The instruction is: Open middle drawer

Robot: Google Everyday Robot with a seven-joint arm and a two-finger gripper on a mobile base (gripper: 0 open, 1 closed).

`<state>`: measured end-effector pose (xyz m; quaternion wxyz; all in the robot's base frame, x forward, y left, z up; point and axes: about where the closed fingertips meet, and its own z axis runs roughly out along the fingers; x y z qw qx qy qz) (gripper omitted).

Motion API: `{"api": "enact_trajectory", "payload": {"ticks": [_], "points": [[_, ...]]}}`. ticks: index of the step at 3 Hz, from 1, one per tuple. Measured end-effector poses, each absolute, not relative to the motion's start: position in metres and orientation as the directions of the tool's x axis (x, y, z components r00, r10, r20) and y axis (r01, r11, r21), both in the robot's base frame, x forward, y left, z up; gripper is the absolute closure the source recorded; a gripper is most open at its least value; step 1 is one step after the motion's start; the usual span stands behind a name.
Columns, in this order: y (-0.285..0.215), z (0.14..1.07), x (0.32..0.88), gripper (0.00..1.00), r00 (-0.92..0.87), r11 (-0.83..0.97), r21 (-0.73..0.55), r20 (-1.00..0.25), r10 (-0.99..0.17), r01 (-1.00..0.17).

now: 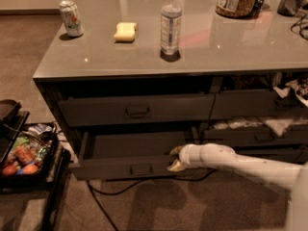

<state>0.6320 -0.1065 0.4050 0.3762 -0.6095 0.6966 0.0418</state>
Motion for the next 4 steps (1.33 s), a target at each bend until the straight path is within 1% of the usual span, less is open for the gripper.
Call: {"api": "enact_trajectory", "payload": {"ticks": [1,3,4], "points": [[-0.105,0.406,0.630,1.00,0.026,0.254,-0.401,-0.575,-0.818,-0.880],[-0.120,0.408,0.626,1.00,0.012,0.266,-0.421,-0.551,-0.834,-0.867],[-0.119,0.408,0.626,0.81,0.012,0.266,-0.421,-0.551,-0.834,-0.867]]}}
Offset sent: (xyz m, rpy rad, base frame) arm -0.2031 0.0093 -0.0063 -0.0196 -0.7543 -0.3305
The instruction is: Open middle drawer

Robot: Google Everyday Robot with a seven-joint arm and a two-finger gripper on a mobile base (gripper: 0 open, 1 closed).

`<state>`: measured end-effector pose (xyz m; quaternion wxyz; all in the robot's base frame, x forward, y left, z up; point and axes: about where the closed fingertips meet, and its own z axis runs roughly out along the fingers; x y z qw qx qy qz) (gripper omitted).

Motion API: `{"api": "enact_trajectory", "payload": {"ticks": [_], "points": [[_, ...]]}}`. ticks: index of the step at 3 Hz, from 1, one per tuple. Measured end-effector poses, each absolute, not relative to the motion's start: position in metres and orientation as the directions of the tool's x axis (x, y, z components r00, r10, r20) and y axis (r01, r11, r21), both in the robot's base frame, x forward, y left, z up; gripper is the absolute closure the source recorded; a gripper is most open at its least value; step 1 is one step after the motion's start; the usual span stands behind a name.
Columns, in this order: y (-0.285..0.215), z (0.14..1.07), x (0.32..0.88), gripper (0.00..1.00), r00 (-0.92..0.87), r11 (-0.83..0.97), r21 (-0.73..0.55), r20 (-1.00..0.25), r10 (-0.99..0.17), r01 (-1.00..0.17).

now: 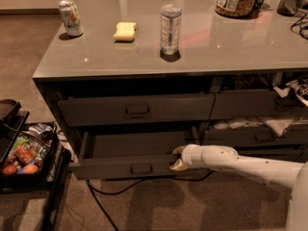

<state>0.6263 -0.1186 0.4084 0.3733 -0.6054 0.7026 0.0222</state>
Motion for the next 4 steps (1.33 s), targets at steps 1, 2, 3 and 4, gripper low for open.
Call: {"api": "enact_trajectory", "payload": {"ticks": [1,2,3,4], "points": [[-0.1186,0.4084,0.6263,0.58,0.012,0.266,-0.421,-0.551,-0.834,-0.867],[-0.1185,0.4083,0.6262,0.35,0.012,0.266,-0.421,-0.552,-0.834,-0.867],[-0.1185,0.4083,0.6262,0.11,0.012,0.266,-0.421,-0.552,-0.834,-0.867],[-0.1184,0.4082,0.6262,0.00,0.012,0.266,-0.421,-0.552,-0.834,-0.867]]}}
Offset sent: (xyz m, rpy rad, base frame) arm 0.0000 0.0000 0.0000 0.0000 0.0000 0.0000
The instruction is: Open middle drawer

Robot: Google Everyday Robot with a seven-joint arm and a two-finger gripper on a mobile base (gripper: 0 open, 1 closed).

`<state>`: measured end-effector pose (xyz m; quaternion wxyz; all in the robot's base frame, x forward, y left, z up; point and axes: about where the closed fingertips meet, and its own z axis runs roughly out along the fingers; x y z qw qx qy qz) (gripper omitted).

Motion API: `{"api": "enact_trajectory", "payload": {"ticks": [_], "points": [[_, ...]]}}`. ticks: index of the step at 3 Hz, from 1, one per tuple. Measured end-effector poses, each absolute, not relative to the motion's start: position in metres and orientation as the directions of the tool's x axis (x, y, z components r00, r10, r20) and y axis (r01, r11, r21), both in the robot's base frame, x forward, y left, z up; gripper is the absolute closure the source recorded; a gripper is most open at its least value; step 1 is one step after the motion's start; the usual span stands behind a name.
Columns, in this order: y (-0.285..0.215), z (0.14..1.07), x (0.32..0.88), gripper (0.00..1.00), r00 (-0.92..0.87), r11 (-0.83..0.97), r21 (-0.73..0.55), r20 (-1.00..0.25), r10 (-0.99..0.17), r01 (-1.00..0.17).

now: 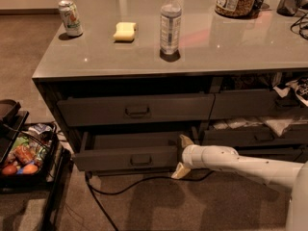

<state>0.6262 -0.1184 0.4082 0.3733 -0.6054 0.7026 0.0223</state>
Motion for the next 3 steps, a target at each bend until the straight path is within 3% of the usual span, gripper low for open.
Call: {"api": "enact_trajectory", "payload": {"ticks": [2,3], "points": [[-0.108,0.423,0.620,0.00,0.070,0.229,-0.437,-0.568,-0.820,-0.870],[-0.100,0.471,0.587,0.00,0.205,0.130,-0.494,-0.566,-0.799,-0.859]]}}
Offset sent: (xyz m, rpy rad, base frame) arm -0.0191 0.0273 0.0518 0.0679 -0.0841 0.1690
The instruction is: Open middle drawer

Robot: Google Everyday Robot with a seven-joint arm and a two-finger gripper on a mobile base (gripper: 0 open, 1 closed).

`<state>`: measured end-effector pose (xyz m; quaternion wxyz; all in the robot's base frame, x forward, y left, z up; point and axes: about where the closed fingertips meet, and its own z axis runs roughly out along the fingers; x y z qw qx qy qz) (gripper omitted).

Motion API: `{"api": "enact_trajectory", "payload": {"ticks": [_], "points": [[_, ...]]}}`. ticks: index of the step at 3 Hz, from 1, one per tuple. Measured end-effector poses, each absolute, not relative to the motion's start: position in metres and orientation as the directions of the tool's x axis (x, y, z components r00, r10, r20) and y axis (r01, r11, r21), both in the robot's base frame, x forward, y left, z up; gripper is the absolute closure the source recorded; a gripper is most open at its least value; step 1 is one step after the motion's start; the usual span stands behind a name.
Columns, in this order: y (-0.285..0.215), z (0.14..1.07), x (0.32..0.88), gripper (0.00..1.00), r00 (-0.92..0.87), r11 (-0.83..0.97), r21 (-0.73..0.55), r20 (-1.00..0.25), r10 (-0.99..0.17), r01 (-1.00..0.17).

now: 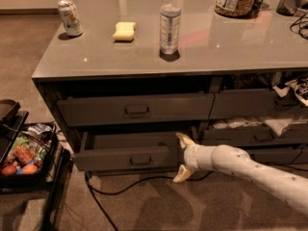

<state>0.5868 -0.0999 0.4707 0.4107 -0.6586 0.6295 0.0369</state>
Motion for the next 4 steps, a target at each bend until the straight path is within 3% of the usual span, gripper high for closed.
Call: {"api": "enact_trajectory", "payload": {"ticks": [1,2,4], "points": [[-0.1083,0.4897,0.5817,0.00,0.249,0.121,-0.543,-0.557,-0.792,-0.831],[-0.1083,0.4897,0.5817,0.19,0.249,0.121,-0.543,-0.557,-0.792,-0.831],[-0.1082,0.4897,0.5817,0.65,0.249,0.121,-0.543,-0.557,-0.792,-0.831]]}}
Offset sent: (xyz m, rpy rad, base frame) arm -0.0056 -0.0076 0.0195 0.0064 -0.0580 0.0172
